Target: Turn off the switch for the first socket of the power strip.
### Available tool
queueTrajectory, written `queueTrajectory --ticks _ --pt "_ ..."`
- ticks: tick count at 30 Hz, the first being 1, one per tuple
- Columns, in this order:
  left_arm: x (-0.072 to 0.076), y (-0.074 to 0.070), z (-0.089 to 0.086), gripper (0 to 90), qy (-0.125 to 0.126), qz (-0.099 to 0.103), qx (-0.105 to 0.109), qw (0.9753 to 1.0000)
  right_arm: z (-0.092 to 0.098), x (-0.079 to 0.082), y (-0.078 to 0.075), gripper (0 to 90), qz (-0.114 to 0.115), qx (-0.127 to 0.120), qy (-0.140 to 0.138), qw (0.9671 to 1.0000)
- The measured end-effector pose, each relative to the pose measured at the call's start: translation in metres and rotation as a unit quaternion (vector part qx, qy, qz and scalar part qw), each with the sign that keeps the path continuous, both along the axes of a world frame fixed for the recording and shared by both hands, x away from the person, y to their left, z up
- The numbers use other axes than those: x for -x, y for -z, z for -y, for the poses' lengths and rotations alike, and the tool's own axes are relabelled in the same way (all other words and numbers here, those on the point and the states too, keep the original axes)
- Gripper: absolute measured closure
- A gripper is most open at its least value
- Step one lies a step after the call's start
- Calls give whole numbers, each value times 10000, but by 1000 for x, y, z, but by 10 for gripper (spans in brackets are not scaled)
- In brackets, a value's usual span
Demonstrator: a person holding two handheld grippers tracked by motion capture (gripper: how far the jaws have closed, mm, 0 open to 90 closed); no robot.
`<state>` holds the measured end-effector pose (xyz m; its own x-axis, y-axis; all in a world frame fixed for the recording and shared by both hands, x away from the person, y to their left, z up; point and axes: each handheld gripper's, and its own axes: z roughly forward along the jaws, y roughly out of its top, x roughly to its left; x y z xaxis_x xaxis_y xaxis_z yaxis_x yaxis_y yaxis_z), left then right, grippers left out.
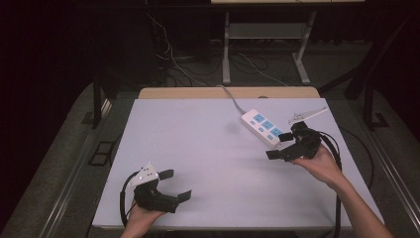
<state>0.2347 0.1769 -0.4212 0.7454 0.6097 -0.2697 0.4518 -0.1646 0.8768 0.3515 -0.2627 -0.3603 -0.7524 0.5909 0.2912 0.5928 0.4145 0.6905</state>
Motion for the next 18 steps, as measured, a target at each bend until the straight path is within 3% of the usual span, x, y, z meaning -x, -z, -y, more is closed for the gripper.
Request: queueTrajectory --ticks 18 --pt "0 1 1 0 52 -22 -31 10000 2 -31 2 6 -74 70 130 9999"
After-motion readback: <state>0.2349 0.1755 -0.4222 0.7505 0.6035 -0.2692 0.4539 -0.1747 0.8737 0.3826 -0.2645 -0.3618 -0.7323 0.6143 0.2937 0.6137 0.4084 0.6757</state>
